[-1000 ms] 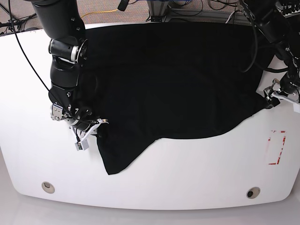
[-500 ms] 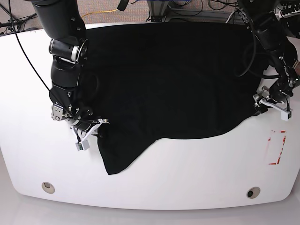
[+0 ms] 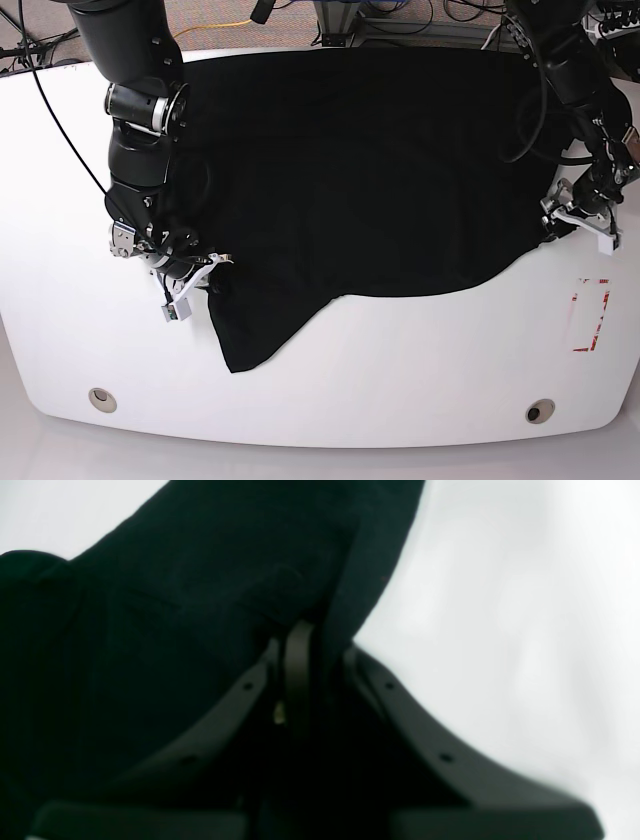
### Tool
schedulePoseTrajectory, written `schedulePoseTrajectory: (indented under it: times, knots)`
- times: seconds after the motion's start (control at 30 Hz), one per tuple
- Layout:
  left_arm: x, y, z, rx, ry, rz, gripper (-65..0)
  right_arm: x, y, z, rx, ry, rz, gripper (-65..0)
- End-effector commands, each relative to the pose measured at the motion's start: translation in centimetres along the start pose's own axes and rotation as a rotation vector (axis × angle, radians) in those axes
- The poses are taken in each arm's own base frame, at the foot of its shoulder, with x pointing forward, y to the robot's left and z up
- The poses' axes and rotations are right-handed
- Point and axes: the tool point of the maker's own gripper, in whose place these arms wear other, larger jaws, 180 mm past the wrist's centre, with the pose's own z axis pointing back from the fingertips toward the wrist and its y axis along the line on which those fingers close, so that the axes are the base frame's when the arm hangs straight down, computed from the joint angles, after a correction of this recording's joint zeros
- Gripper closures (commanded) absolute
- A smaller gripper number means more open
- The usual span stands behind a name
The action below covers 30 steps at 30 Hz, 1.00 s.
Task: Fold the T-shirt properly
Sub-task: 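Hold the hem corners with both grippers, pulling the shirt taut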
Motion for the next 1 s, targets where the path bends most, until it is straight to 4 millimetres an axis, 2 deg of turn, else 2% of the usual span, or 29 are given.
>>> schedulePoseTrajectory:
  times: [0.0,0.07,0.13,0.23,0.47,0.57,0.83,0.97]
  knots:
    - [1.2,0.3,-0.1,-0.008,-0.034,0.011,-30.7,-0.7,-0.8,0.3,-0.029,0.067,0.031,-6.7]
    - [1.1,0.5,-0.3,-0.006,-0.048,0.023,-24.0,-0.7,-0.8,0.3,-0.029,0.067,0.031,-6.7]
    - [1.2,0.7,-0.6,-0.005,-0.071,0.036,-13.1,-0.7,-0.7,0.2,-0.028,0.067,0.031,-6.7]
    - [1.1,1.3,-0.7,0.005,-0.079,0.043,-4.4,-0.7,-0.7,0.2,-0.028,0.067,0.031,-6.7]
    - [1.7,1.8,-0.3,0.014,-0.090,0.039,-3.5,-0.6,-1.0,0.4,-0.033,0.066,0.032,-6.7]
    - [3.8,2.0,0.8,0.028,-0.132,-0.011,-2.1,-0.5,-1.0,0.4,-0.034,0.072,0.035,-6.7]
    - [7.0,0.7,2.5,0.027,-0.216,-0.092,-1.0,3.2,-1.5,2.1,-0.085,0.054,0.137,-6.7]
    - [8.9,0.8,3.7,0.042,-0.247,-0.142,-1.0,4.6,-1.5,2.6,-0.099,0.040,0.170,-6.7]
